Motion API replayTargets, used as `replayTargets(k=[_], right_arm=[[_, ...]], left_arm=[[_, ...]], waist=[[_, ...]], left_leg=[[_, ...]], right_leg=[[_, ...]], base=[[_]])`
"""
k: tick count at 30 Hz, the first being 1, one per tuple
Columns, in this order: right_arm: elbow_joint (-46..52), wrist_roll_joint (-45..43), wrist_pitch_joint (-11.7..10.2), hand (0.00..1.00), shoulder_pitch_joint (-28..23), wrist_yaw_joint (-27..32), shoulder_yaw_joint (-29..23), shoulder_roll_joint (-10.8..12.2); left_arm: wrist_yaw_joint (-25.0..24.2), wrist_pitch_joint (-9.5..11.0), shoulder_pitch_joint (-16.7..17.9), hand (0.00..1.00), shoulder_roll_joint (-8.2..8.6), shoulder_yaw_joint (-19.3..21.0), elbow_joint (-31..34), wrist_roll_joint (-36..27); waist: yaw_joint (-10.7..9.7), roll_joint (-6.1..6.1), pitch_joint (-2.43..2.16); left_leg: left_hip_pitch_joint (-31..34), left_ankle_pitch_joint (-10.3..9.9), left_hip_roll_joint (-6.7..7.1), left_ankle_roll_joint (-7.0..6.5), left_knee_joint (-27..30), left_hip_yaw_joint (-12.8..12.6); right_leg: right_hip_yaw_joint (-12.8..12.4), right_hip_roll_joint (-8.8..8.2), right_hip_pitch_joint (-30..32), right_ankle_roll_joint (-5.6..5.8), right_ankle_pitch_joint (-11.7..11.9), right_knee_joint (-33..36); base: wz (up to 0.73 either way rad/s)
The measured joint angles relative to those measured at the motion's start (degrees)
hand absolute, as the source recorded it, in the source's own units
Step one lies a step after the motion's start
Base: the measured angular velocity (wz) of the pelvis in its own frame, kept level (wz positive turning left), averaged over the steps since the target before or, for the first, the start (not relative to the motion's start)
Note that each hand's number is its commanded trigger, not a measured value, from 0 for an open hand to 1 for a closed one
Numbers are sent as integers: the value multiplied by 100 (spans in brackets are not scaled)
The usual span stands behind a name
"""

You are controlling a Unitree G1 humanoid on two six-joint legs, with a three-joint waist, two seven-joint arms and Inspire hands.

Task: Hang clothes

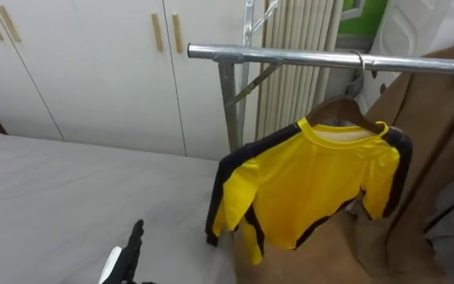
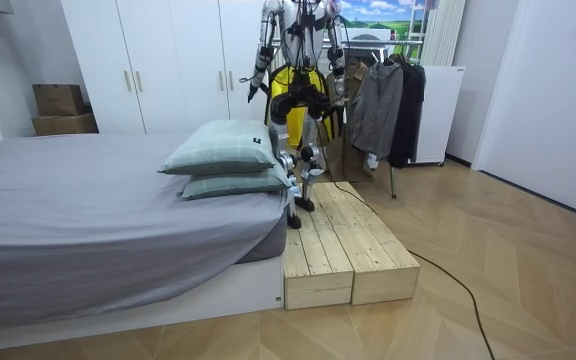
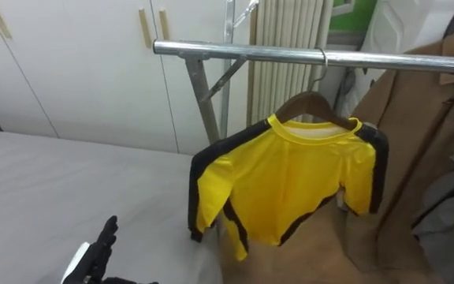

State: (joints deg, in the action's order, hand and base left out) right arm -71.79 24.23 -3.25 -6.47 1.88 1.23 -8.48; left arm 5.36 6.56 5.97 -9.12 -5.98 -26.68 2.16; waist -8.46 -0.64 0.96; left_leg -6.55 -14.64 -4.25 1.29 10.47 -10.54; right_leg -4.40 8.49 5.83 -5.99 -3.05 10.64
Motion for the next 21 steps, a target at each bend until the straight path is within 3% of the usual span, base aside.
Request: replayTargets(k=[5, 10, 12, 17, 21], right_arm=[[-124, -7, 1, 0, -27, 7, 37, 1], [-124, -239, 9, 0, -26, 3, 149, -7], [-123, -364, 11, 0, -3, -2, 202, -18], [-120, -722, 15, 0, 73, -40, 317, -31], [-115, -1219, 24, 0, 210, -153, 335, -78]], left_arm=[[6, -13, 15, 0, 51, 5, -170, -22], [22, -18, 0, 0, 35, 11, -107, -7], [22, -31, 0, 0, 15, 12, 34, -12], [22, -18, -9, 0, -51, 25, 202, 56], [22, -23, 29, 0, -49, 17, 235, 127]], waist=[[126, 39, -6], [260, 114, -74], [271, 126, -80], [453, 51, -80], [598, -16, -69]], left_leg=[[-1, 4, -1, 4, 6, -2], [55, 6, -2, 7, 34, 72], [96, 6, -1, 7, 86, 147], [208, 6, 5, 8, 198, 268], [594, 5, 12, 11, 467, 528]], right_leg=[[82, -22, 8, -12, -5, 27], [159, -43, -9, -17, -8, 8], [229, -67, -10, -19, -7, -1], [370, -114, -9, -38, -16, 8], [681, -214, 146, -68, -43, 16]], base=[[2], [7], [17], [16], [40]])
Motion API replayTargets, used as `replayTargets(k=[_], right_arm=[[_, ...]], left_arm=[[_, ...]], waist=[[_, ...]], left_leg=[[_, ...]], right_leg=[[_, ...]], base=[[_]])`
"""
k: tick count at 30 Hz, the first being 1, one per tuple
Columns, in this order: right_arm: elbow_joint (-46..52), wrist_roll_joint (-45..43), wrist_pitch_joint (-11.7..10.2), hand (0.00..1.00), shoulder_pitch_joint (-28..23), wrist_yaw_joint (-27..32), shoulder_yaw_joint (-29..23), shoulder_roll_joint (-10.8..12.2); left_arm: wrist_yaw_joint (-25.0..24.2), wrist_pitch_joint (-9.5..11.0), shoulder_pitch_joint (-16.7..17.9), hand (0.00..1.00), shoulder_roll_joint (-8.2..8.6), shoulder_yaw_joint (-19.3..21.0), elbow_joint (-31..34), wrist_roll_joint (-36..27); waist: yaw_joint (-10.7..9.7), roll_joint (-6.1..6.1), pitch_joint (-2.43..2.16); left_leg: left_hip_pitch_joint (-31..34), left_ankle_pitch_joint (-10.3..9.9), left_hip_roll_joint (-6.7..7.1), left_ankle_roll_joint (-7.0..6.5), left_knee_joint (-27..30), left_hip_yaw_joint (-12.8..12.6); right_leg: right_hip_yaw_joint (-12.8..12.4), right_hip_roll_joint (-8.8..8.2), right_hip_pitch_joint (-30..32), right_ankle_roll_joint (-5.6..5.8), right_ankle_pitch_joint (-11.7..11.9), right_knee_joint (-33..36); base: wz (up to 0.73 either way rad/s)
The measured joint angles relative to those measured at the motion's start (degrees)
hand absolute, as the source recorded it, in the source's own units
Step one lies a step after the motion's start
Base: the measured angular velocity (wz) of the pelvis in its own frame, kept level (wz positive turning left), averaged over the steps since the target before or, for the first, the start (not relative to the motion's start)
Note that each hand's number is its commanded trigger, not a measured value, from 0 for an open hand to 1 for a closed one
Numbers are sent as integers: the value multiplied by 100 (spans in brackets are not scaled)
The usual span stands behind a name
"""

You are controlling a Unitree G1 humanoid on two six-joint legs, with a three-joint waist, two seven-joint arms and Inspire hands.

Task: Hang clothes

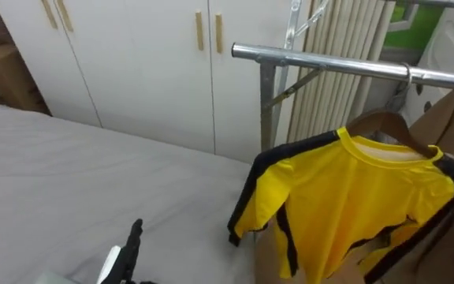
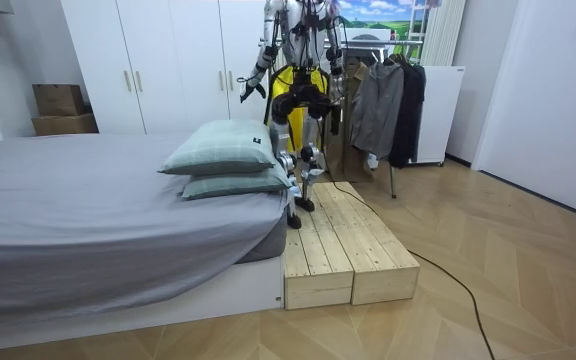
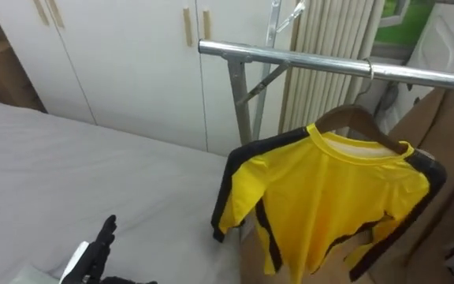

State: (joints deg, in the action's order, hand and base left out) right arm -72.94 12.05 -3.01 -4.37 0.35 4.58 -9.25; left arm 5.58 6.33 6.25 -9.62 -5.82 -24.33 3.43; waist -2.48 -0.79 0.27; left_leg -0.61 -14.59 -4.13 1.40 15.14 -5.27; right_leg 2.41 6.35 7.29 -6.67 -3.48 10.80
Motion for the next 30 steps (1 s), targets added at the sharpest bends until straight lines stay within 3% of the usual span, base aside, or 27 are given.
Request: replayTargets(k=[2, 4, 5, 6, 7, 8, 9, 10, 11, 13, 14, 15, 17, 19, 21, 22, 23, 25, 27, 30], right_arm=[[-4, -356, 10, 0, 139, -33, 126, -73], [-41, -747, 9, 0, 340, -27, 331, -173], [-58, -811, 9, 0, 379, -26, 359, -198], [-93, -889, 11, 0, 479, -24, 475, -238], [-170, -1032, 15, 0, 593, -26, 605, -272], [-248, -1081, 15, 0, 660, -31, 618, -284], [-318, -1135, 58, 0, 720, -43, 676, -325], [-319, -1171, 69, 0, 724, -51, 715, -339], [-317, -1263, 69, 0, 726, -60, 782, -351], [-322, -1440, 70, 0, 723, -76, 781, -360], [-322, -1458, 70, 0, 721, -83, 781, -364], [-331, -1475, 69, 0, 712, -108, 781, -382], [-348, -1488, 67, 0, 708, -145, 780, -419], [-439, -1551, 65, 0, 738, -139, 767, -422], [-495, -1592, 65, 0, 772, -159, 760, -423], [-497, -1640, 70, 0, 750, -193, 760, -433], [-497, -1661, 72, 0, 734, -207, 759, -442], [-491, -1675, 81, 0, 734, -291, 754, -436], [-491, -1664, 83, 0, 736, -299, 765, -434], [-485, -1474, 114, 0, 732, -249, 752, -421]], left_arm=[[-1, 0, 29, 0, 2, -30, -3, 5], [-2, -1, 41, 0, 10, -155, -26, -5], [-3, -1, 33, 0, 9, -212, -26, -6], [-18, -3, 38, 0, 19, -286, -28, -57], [-57, -5, 46, 0, 15, -342, -27, -57], [-100, -5, 45, 0, 22, -349, -20, -56], [-145, -5, 39, 0, 34, -385, 3, -42], [-160, -5, 26, 0, 34, -403, 4, -41], [-179, -5, 21, 0, 34, -428, 3, -38], [-267, -4, 19, 0, 54, -481, 1, -39], [-288, -4, 13, 0, 53, -499, 1, -39], [-341, -7, -4, 0, 44, -554, 32, -36], [-394, -9, -2, 0, -30, -703, 197, 73], [-395, 4, 4, 0, -59, -830, 351, 231], [-395, 3, 4, 0, -51, -862, 455, 265], [-385, -3, 24, 0, -18, -859, 457, 295], [-385, -2, 28, 0, -9, -873, 457, 294], [-385, 7, 1, 0, 2, -934, 458, 284], [-385, 22, -30, 0, -6, -1024, 456, 274], [-408, 15, -74, 0, -9, -1130, 237, 276]], waist=[[115, -43, 11], [118, -91, 29], [130, -90, 30], [151, -78, 38], [172, -58, 51], [182, -48, 59], [205, -49, 59], [236, -40, 64], [290, -1, 85], [280, 12, 82], [262, 15, 79], [228, 42, 80], [198, 80, 100], [137, 104, 92], [169, 136, 94], [265, 176, 65], [276, 171, 43], [205, 199, -15], [154, 218, -34], [-60, 203, -23]], left_leg=[[159, 13, -7, 22, 85, 54], [467, 51, -34, 61, 342, -1], [538, 79, -45, 62, 390, -86], [674, 166, -131, 62, 453, -381], [793, 289, -214, 29, 492, -836], [863, 322, -254, 32, 558, -993], [1052, 327, -439, 28, 829, -1402], [1119, 322, -550, 21, 1000, -1627], [1154, 301, -754, -7, 1323, -1980], [1089, 146, -1131, -119, 1931, -2446], [1026, 98, -1187, -145, 2014, -2551], [872, 23, -1262, -118, 2048, -2709], [570, -85, -1249, -34, 1902, -2955], [248, -294, -1000, -7, 1317, -3097], [225, -497, -907, 151, 904, -3128], [244, -514, -914, 141, 844, -3128], [243, -509, -919, 130, 828, -3117], [218, -457, -870, 51, 812, -3041], [201, -428, -770, -18, 776, -2840], [247, -420, -628, -124, 751, -2334]], right_leg=[[137, -38, 81, -20, -11, 14], [604, -180, 183, -146, -12, 138], [721, -231, 218, -150, -54, 198], [973, -342, 245, -169, -114, 254], [1232, -459, 294, -174, -202, 348], [1374, -521, 336, -182, -268, 388], [1686, -593, 371, -200, -370, 454], [1822, -637, 390, -185, -430, 511], [2070, -722, 388, -186, -528, 612], [2760, -889, 312, -189, -613, 629], [2931, -932, 294, -193, -625, 630], [3269, -1049, 262, -150, -634, 670], [3651, -1185, 280, -94, -662, 710], [4228, -1354, 250, -2, -657, 728], [4483, -1465, 307, 79, -656, 868], [4477, -1549, 335, 216, -601, 980], [4426, -1554, 317, 247, -532, 1000], [4045, -1572, 257, 235, -393, 1005], [3931, -1628, 177, 260, -380, 1034], [3537, -1630, 14, 567, -434, 1057]], base=[[48], [89], [122], [122], [122], [126], [102], [121], [127], [163], [167], [162], [154], [139], [84], [42], [37], [59], [62], [88]])
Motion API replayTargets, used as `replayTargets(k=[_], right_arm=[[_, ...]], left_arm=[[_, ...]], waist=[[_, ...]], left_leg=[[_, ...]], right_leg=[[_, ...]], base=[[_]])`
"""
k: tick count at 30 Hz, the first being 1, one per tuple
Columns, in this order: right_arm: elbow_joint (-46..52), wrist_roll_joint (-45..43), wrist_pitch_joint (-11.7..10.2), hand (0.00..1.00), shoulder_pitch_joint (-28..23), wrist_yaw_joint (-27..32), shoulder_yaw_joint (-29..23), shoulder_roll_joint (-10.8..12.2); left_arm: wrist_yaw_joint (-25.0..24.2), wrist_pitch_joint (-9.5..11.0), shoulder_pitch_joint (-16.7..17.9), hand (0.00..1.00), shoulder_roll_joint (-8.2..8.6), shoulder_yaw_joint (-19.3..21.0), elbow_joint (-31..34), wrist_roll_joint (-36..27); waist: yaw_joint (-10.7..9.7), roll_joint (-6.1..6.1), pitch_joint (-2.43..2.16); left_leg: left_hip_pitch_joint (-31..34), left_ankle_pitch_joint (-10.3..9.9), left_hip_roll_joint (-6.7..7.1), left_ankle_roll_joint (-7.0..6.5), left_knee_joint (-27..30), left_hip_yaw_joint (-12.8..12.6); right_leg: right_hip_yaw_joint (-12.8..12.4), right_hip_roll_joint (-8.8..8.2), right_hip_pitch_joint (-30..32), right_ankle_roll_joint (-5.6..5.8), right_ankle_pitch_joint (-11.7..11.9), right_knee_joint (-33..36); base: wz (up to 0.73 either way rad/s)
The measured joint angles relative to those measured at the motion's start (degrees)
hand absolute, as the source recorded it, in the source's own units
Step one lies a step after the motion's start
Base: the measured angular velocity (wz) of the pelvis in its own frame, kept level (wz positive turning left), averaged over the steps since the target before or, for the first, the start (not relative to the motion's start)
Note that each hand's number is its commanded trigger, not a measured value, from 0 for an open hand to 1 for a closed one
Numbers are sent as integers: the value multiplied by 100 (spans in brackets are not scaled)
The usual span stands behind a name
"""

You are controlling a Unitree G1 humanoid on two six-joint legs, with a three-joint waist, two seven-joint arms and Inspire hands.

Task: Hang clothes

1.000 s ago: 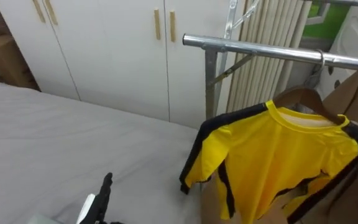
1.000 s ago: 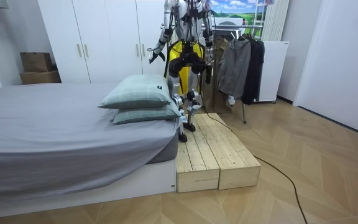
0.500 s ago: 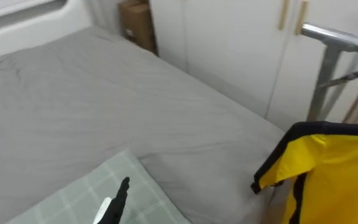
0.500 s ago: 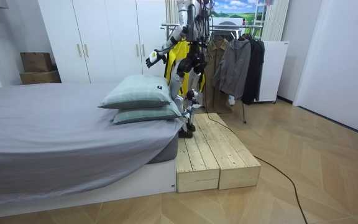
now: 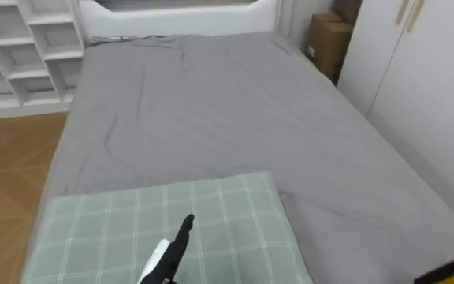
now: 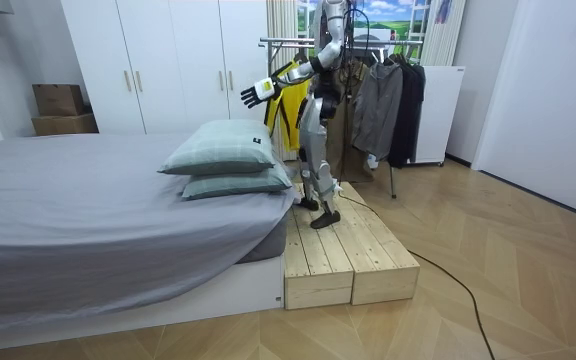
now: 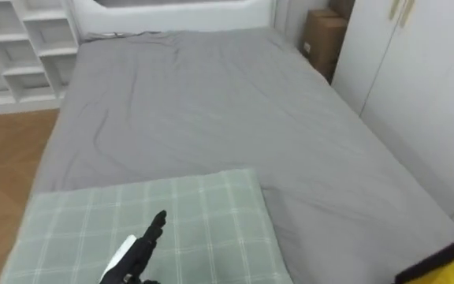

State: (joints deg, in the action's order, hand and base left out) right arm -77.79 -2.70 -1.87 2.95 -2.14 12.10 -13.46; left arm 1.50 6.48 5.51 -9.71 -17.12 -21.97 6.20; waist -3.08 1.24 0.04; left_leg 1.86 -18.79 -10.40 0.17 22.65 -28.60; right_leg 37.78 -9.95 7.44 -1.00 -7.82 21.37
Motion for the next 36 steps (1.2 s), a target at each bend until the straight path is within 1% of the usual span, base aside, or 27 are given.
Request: replayTargets(k=[1, 2, 3, 4, 5, 6, 7, 8, 9, 10, 11, 12, 14, 15, 16, 18, 20, 21, 22, 24, 26, 28, 29, 31, 32, 33, 36], right_arm=[[3, -1, 6, 0, 0, 49, -2, 12], [11, -8, 8, 0, 0, 77, -4, 22], [17, 5, 9, 0, -15, 146, -5, 32], [19, 21, 10, 0, -43, 259, -6, 50], [31, 31, 15, 0, -64, 307, -10, 62], [67, 41, 21, 0, -83, 398, -58, 101], [147, 43, 21, 0, -82, 458, -134, 137], [214, 41, 19, 0, -81, 482, -167, 154], [256, 12, 13, 0, -80, 528, -151, 172], [254, 25, 16, 0, -86, 529, -147, 188], [259, 25, 16, 0, -85, 536, -145, 202], [263, 26, 18, 0, -83, 576, -94, 228], [299, 33, 17, 0, -84, 632, -76, 264], [318, 36, 10, 0, -80, 652, -77, 266], [348, 26, 4, 0, -67, 698, -84, 269], [423, -35, 3, 0, -71, 733, -100, 293], [429, -127, 2, 0, -66, 747, -100, 313], [430, -201, 3, 0, -92, 766, -100, 312], [435, -269, 3, 0, -114, 776, -100, 315], [436, -309, 3, 0, -136, 791, -116, 314], [436, -308, -11, 0, -191, 789, -211, 328], [415, -196, -49, 0, -292, 788, -331, 328], [411, -153, -73, 0, -330, 789, -358, 320], [425, -129, -201, 0, -504, 788, -568, 286], [422, -121, -226, 0, -544, 789, -613, 272], [415, -96, -239, 0, -639, 825, -686, 247], [380, -3, -237, 0, -827, 909, -921, 238]], left_arm=[[-40, -10, -18, 0, 3, -13, -102, 8], [-57, -15, -17, 0, -4, -13, -129, 14], [-64, -14, -36, 0, 0, -15, -224, 10], [-63, -15, -67, 0, 0, -15, -355, 8], [-63, -16, -86, 0, -2, -15, -416, 15], [-55, -14, -112, 0, -17, -10, -528, 21], [-48, -14, -138, 0, -28, -1, -647, 26], [-46, -11, -152, 0, -28, 8, -713, 21], [-46, -16, -195, 0, -31, 15, -880, 21], [-32, -17, -165, 0, -55, 9, -914, 17], [-13, -17, -150, 0, -63, -3, -920, 13], [64, -18, -147, 0, -95, -10, -970, 9], [193, -18, -148, 0, -156, -4, -974, 5], [247, -17, -150, 0, -180, 4, -974, 5], [307, -13, -157, 0, -178, 34, -973, -20], [372, 49, -157, 0, -160, 166, -995, -104], [495, 202, -174, 0, -160, 238, -1166, -106], [550, 276, -180, 0, -157, 332, -1365, -126], [605, 275, -122, 0, -163, 502, -1455, -181], [759, 275, -49, 0, -183, 746, -1580, -280], [968, 295, 72, 0, -186, 975, -1702, -398], [1193, 360, 118, 0, -218, 1292, -2145, -571], [1252, 366, 115, 0, -227, 1370, -2296, -579], [1428, 374, 240, 0, -246, 1747, -2761, -640], [1466, 374, 290, 0, -246, 1835, -2832, -683], [1558, 370, 367, 0, -245, 1945, -2993, -720], [1704, 346, 654, 0, -220, 2187, -3243, -816]], waist=[[-79, 7, 7], [-129, 14, 12], [-179, 21, 32], [-209, 27, 37], [-212, 49, 56], [-208, 43, 46], [-197, 58, 44], [-169, 66, 44], [-111, 84, 61], [-46, 128, 71], [18, 150, 68], [69, 180, 57], [79, 218, 57], [97, 229, 50], [119, 225, 52], [195, 217, 57], [272, 185, 74], [325, 170, 84], [386, 172, 83], [391, 172, 84], [455, 140, 79], [494, 104, 90], [501, 69, 97], [503, 54, 50], [501, 38, 49], [498, -5, 35], [508, -93, 15]], left_leg=[[54, 6, 71, -46, 1, 232], [85, 10, 118, -63, -5, 355], [117, 35, 204, -111, -27, 589], [147, 90, 292, -134, -44, 794], [153, 98, 334, -152, -63, 903], [172, 117, 423, -181, -109, 1105], [217, 133, 492, -205, -118, 1255], [238, 137, 525, -210, -118, 1320], [249, 143, 574, -218, -116, 1445], [239, 159, 610, -231, -134, 1515], [228, 160, 618, -232, -136, 1531], [228, 160, 632, -233, -96, 1643], [248, 161, 664, -235, -104, 1807], [249, 162, 695, -235, -118, 1884], [252, 161, 717, -235, -127, 1953], [213, 162, 723, -235, -196, 1959], [132, 170, 725, -221, -320, 1979], [109, 172, 726, -217, -346, 1979], [123, 172, 723, -216, -344, 1962], [134, 186, 719, -193, -347, 1949], [24, 210, 722, -156, -434, 1950], [-191, 236, 725, -110, -624, 1934], [-212, 238, 724, -108, -643, 1936], [-247, 251, 735, -85, -670, 1949], [-259, 253, 737, -83, -697, 1955], [-274, 255, 737, -80, -706, 1985], [-438, 264, 755, -66, -808, 2040]], right_leg=[[-173, 7, -46, 74, -45, 19], [-237, 6, -78, 109, -66, 23], [-367, 9, -152, 171, -105, 10], [-559, 25, -222, 193, -118, 5], [-650, 38, -260, 197, -121, -6], [-839, 53, -318, 214, -131, -35], [-949, 53, -354, 258, -150, -70], [-967, 49, -371, 275, -159, -69], [-1037, 50, -428, 300, -154, -77], [-1212, 59, -440, 320, -161, -71], [-1312, 72, -438, 328, -160, -80], [-1447, 102, -448, 356, -144, -108], [-1550, 121, -453, 385, -127, -119], [-1649, 150, -501, 390, -124, -225], [-1688, 189, -626, 450, -86, -400], [-1721, 221, -695, 477, -68, -535], [-1731, 246, -733, 477, -68, -586], [-1791, 268, -767, 478, -67, -641], [-1881, 310, -799, 493, -57, -763], [-1896, 333, -845, 499, -54, -902], [-1919, 358, -884, 499, -54, -891], [-2063, 407, -1058, 499, -54, -1002], [-2070, 415, -1094, 499, -54, -1046], [-2058, 429, -1187, 500, -55, -1169], [-2054, 434, -1204, 500, -55, -1186], [-2056, 439, -1217, 501, -55, -1189], [-2054, 446, -1373, 501, -56, -1222]], base=[[101], [105], [108], [107], [101], [86], [77], [67], [60], [52], [36], [34], [36], [23], [18], [4], [0], [-12], [-12], [-3], [-8], [-2], [8], [0], [5], [11], [11]])
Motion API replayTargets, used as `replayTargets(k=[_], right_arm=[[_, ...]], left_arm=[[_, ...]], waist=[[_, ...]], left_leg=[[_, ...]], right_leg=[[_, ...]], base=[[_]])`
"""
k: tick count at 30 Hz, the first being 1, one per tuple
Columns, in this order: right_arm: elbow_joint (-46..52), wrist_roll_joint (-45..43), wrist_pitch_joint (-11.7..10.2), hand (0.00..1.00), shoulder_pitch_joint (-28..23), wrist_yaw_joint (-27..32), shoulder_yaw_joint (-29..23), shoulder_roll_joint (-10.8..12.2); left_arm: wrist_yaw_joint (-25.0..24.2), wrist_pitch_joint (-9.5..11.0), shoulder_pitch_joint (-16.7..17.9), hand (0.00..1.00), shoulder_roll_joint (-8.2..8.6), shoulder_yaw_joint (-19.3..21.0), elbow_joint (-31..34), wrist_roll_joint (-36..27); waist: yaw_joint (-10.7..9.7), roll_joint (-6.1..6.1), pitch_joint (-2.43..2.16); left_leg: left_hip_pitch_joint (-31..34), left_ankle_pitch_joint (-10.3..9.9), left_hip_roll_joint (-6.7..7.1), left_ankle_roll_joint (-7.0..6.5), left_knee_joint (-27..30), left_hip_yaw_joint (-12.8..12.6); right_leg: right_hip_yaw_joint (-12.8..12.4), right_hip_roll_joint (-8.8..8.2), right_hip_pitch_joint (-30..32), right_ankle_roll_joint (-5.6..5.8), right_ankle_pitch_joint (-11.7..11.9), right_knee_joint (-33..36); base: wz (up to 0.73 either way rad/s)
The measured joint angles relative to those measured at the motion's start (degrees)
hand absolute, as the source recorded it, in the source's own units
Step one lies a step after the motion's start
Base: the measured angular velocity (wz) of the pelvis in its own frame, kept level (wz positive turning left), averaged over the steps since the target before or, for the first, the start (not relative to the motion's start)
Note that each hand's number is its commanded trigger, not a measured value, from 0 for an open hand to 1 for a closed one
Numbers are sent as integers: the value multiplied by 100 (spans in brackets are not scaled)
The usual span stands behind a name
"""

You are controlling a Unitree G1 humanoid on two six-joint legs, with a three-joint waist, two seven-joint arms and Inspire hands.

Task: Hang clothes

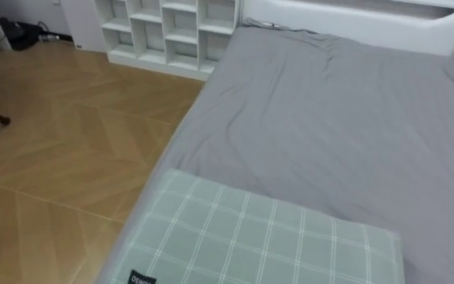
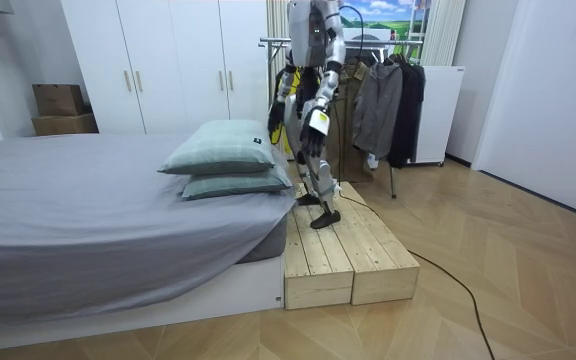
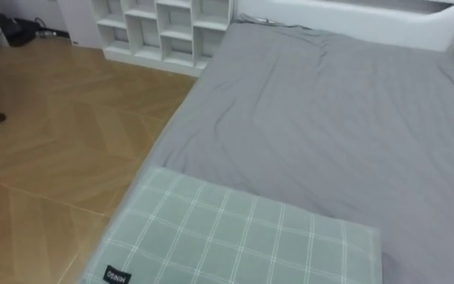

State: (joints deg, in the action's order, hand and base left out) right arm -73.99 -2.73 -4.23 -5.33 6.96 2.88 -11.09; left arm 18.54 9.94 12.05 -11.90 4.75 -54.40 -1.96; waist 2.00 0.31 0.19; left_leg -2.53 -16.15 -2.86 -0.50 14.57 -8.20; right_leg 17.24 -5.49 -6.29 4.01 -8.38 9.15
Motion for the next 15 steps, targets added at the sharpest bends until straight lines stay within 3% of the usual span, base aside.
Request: replayTargets(k=[5, 10, 15], right_arm=[[3, -54, 69, 0, -192, 34, -253, 5], [-125, -290, 425, 0, -244, -27, -415, 6], [-173, -726, 691, 0, -186, -216, -468, 7]], left_arm=[[113, -130, 269, 0, 4, 320, -511, -336], [230, -475, 403, 0, 18, 471, -996, -674], [146, -772, 563, 0, 214, 638, -1210, -985]], waist=[[-18, -29, 3], [-4, -41, 4], [-27, -45, 6]], left_leg=[[-109, 1, 72, 1, -32, 73], [-162, 0, 102, 3, -41, 216], [-137, 18, 110, 28, -82, 222]], right_leg=[[3, -48, -199, 96, -70, -53], [-75, -50, -317, 108, -115, -44], [-227, -46, -301, 113, -169, -41]], base=[[13], [15], [-1]])
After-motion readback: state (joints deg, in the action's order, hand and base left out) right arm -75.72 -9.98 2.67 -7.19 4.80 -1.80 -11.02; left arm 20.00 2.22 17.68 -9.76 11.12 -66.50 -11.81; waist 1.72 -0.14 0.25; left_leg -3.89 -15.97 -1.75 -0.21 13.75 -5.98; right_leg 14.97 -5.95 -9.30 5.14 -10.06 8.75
